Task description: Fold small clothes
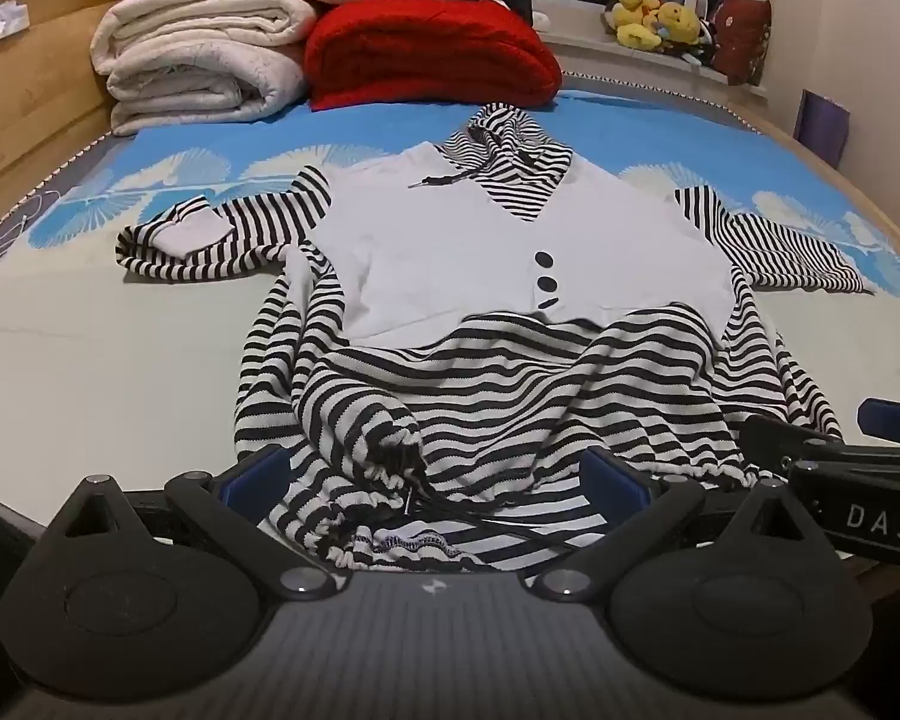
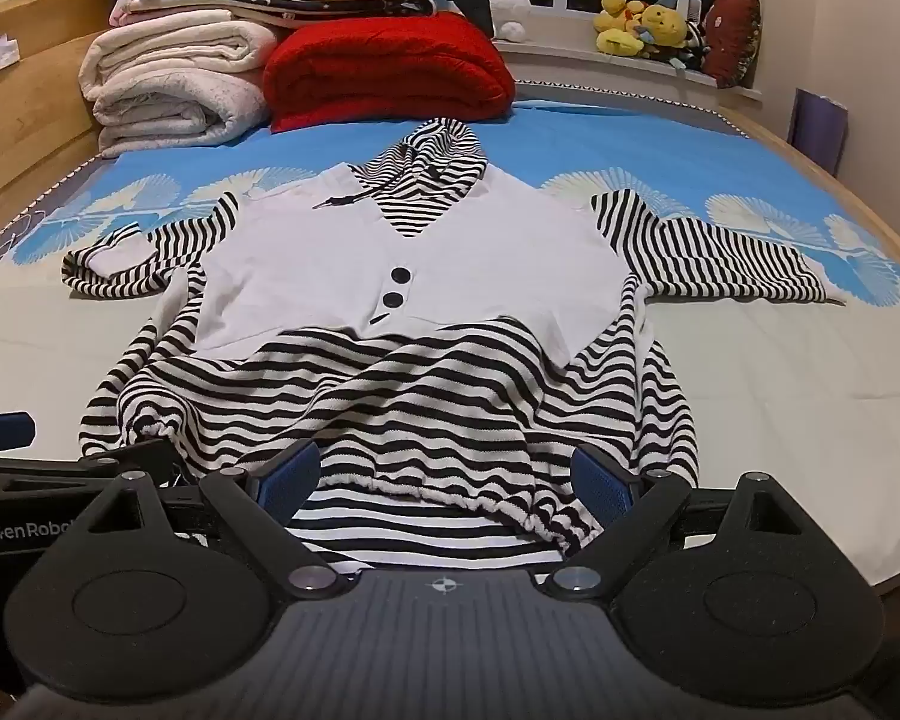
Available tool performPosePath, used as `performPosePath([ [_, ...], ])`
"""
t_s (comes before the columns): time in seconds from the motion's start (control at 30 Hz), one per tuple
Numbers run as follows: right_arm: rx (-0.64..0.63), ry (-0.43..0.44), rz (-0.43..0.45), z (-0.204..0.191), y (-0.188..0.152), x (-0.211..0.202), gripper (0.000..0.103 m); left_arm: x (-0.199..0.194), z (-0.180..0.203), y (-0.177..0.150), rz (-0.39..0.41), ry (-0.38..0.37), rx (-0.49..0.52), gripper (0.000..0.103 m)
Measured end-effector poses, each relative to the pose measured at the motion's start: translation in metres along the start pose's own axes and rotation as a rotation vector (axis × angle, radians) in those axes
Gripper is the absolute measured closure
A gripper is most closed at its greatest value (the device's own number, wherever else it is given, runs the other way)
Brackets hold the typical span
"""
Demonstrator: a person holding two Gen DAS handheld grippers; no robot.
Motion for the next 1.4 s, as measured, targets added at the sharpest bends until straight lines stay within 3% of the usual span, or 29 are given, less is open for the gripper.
performPosePath([
  [0.53, 0.001, -0.002, 0.003, -0.002, 0.002, -0.004, 0.012, 0.002, 0.001, -0.002, -0.015, -0.001, -0.002, 0.001],
  [0.67, 0.063, -0.021, 0.066, 0.018, 0.016, -0.014, 0.014, -0.003, -0.009, 0.011, 0.013, -0.007, -0.011, 0.001],
  [0.73, 0.094, -0.019, 0.097, 0.036, 0.027, -0.019, 0.027, -0.004, -0.020, 0.024, 0.031, 0.003, 0.001, 0.001],
  [0.8, 0.129, -0.010, 0.113, 0.053, 0.039, -0.022, 0.053, -0.004, -0.032, 0.043, 0.041, -0.003, 0.029, 0.001],
  [0.87, 0.159, 0.005, 0.133, 0.073, 0.054, -0.023, 0.062, 0.000, -0.046, 0.065, 0.064, -0.046, 0.072, 0.004],
  [0.93, 0.124, 0.007, 0.149, 0.088, 0.070, -0.016, 0.063, 0.010, -0.061, 0.085, 0.067, -0.068, 0.138, 0.022],
  [0.97, 0.096, 0.007, 0.145, 0.093, 0.077, -0.010, 0.063, 0.018, -0.068, 0.090, 0.049, -0.081, 0.159, 0.028],
  [1.03, 0.028, 0.042, 0.088, 0.098, 0.084, 0.013, 0.063, 0.041, -0.082, 0.094, -0.021, -0.118, 0.171, 0.053],
  [1.1, -0.049, 0.094, 0.005, 0.096, 0.082, 0.042, 0.063, 0.067, -0.098, 0.086, -0.118, -0.156, 0.137, 0.059],
  [1.23, -0.197, 0.174, -0.197, 0.077, 0.049, 0.095, 0.063, 0.107, -0.117, 0.059, -0.351, -0.264, -0.050, 0.059],
  [1.27, -0.238, 0.177, -0.263, 0.071, 0.038, 0.109, 0.063, 0.112, -0.117, 0.057, -0.373, -0.273, -0.060, 0.059],
  [1.33, -0.315, 0.198, -0.315, 0.059, 0.026, 0.123, 0.060, 0.121, -0.115, 0.058, -0.391, -0.268, -0.064, 0.056],
  [1.4, -0.363, 0.191, -0.340, 0.051, 0.019, 0.135, 0.048, 0.131, -0.116, 0.057, -0.419, -0.259, -0.092, 0.049],
])
Point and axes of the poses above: each gripper's, at about its wrist camera, not at the fingertips, and x roughly the way its jaws point, z to its right, y to its top, the point moved 7 cm from there along x, roughly the way its jaws point, and after that the axes turned 2 degrees about -z, right-handed, at the moved point
